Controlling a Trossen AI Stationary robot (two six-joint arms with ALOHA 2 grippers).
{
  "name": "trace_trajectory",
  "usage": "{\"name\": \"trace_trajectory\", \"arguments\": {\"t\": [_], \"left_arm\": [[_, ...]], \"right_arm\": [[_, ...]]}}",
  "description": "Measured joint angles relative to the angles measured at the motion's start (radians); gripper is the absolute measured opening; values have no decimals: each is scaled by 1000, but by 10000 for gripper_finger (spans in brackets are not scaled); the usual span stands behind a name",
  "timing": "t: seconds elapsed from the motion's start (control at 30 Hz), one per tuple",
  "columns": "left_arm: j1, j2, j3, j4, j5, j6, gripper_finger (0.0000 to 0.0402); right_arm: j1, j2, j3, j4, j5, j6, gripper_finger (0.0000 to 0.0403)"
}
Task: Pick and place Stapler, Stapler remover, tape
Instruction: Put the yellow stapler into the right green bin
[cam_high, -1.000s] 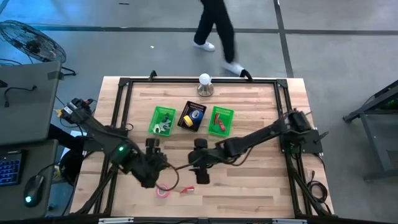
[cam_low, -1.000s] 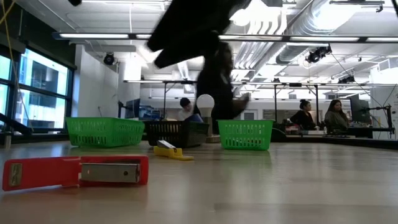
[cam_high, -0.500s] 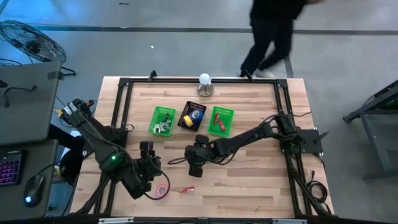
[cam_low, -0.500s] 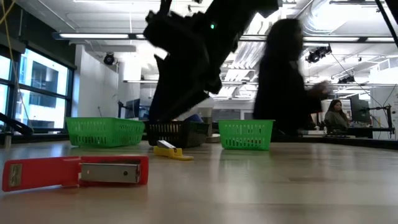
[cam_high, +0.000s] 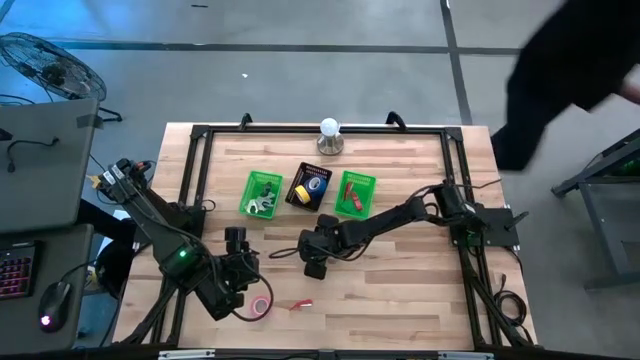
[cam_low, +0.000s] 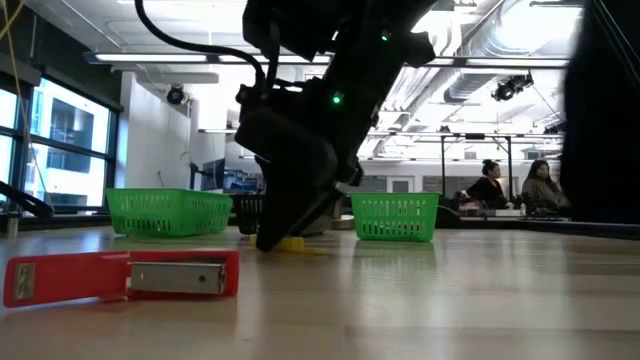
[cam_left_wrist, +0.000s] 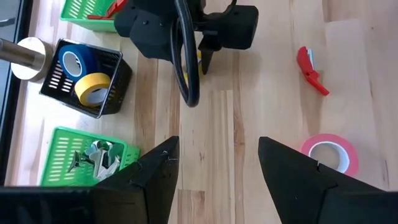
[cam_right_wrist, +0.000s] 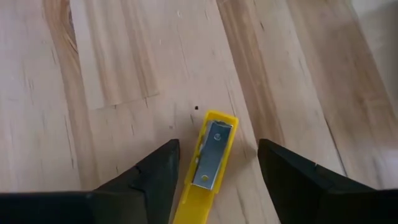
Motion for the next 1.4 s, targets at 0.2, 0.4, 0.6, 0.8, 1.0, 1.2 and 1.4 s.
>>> {"name": "trace_trajectory", "arguments": {"t": [0.2,0.4,0.6,0.8,1.0,1.2,1.4], "left_arm": [[0,0,0,8,-4,0,214],[0,0,0,25,-4,0,214],[0,0,0,25,-4,0,214],[0,0,0,25,-5,0,214],[0,0,0,25,-13,2,214],[0,0,0,25,-37,1,214],[0,0,0,25,-29,0,214]], "right_arm": [[-8,0,2,-51,24,-31,166],[-8,-2,3,-102,53,-110,42],[-7,-10,3,-142,77,-116,42],[25,-81,-5,-275,153,-96,42],[53,-246,0,-438,309,-58,42],[-14,-385,0,-574,413,-14,42],[-125,-409,-15,-671,335,13,42]]}}
